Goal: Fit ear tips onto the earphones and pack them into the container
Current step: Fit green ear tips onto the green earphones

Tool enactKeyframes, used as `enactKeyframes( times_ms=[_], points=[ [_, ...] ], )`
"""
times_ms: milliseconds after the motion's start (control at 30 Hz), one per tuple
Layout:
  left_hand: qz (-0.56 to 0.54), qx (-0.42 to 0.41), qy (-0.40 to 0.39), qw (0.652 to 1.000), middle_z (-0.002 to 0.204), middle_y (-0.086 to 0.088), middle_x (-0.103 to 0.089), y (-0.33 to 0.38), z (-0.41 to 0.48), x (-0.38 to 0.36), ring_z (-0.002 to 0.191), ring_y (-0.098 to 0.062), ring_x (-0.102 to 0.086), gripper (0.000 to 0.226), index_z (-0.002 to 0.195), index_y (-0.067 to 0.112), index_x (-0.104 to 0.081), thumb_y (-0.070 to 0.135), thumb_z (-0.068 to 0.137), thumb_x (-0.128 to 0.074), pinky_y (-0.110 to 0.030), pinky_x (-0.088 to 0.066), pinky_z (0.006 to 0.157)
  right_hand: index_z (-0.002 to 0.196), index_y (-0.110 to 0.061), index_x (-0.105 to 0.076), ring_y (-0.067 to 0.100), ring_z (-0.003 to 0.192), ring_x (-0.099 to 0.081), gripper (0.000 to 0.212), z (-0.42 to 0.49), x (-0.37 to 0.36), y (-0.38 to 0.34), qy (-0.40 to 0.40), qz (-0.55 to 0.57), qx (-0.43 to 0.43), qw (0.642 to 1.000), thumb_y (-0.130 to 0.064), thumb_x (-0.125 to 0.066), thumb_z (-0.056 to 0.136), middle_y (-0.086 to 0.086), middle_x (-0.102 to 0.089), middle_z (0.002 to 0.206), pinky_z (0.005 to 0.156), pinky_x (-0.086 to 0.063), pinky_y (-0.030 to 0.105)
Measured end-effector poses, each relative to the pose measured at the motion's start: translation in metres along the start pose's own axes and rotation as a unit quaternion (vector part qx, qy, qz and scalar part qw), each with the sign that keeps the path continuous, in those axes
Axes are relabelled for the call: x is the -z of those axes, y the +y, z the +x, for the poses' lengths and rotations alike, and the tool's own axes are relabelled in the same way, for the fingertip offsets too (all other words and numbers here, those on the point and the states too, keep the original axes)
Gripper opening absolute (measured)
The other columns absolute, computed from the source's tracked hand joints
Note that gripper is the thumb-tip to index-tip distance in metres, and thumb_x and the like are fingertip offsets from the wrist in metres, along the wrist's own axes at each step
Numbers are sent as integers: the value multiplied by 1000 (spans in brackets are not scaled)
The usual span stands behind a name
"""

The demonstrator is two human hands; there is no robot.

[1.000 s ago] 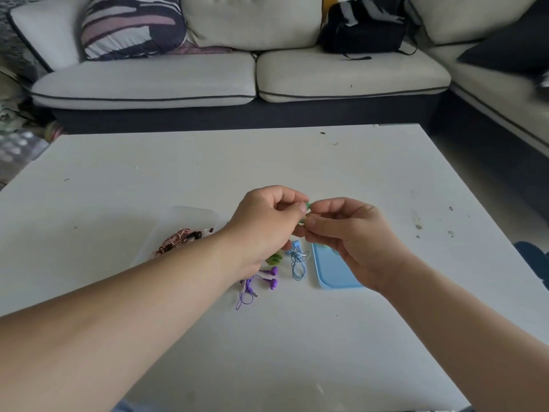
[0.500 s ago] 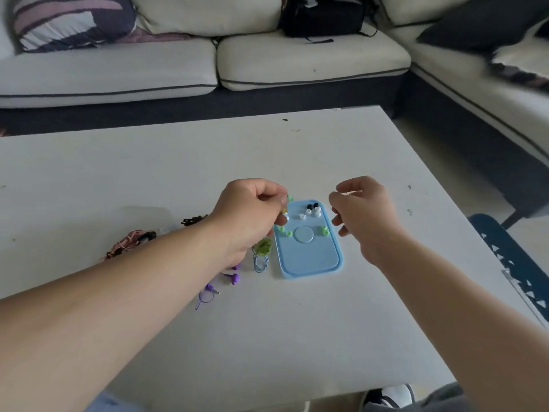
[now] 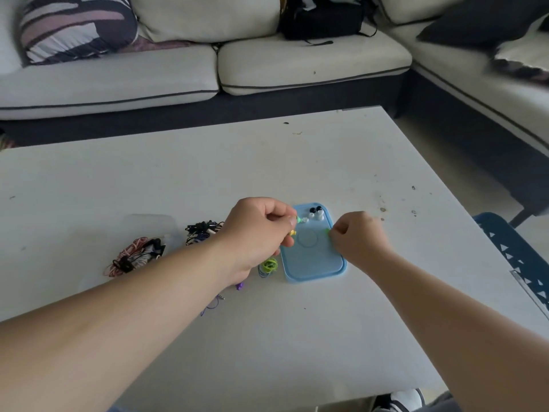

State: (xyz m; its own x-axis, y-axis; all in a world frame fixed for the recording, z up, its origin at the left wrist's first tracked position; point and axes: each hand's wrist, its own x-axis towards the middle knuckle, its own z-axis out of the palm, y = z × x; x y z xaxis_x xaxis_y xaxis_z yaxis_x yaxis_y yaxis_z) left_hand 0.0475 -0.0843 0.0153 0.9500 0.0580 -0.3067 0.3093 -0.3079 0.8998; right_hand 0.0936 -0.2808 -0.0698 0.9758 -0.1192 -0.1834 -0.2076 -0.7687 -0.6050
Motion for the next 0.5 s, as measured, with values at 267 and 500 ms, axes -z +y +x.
enactKeyframes(
  times_ms=[267,500],
  points=[
    [-3,-8,1,1000,90,-6,-75,0,-7,12,65,-7,-71,9,96,16,-75,12,98,-67,-22,-51,54,50,-20,-29,21,56,-22,35,-13,1,-13,-1,-58,14,998,2,-44,72,0,-25,54,48,-18,24],
    [-29,-11,12,999,86,-4,-75,0,-12,28,67,-9,-74,10,101,14,-74,8,98,-67,-21,-55,57,75,-3,-72,21,54,-54,11,-29,18,-43,-36,148,-4,988,-9,-69,83,15,-66,63,56,-48,33]
  ],
)
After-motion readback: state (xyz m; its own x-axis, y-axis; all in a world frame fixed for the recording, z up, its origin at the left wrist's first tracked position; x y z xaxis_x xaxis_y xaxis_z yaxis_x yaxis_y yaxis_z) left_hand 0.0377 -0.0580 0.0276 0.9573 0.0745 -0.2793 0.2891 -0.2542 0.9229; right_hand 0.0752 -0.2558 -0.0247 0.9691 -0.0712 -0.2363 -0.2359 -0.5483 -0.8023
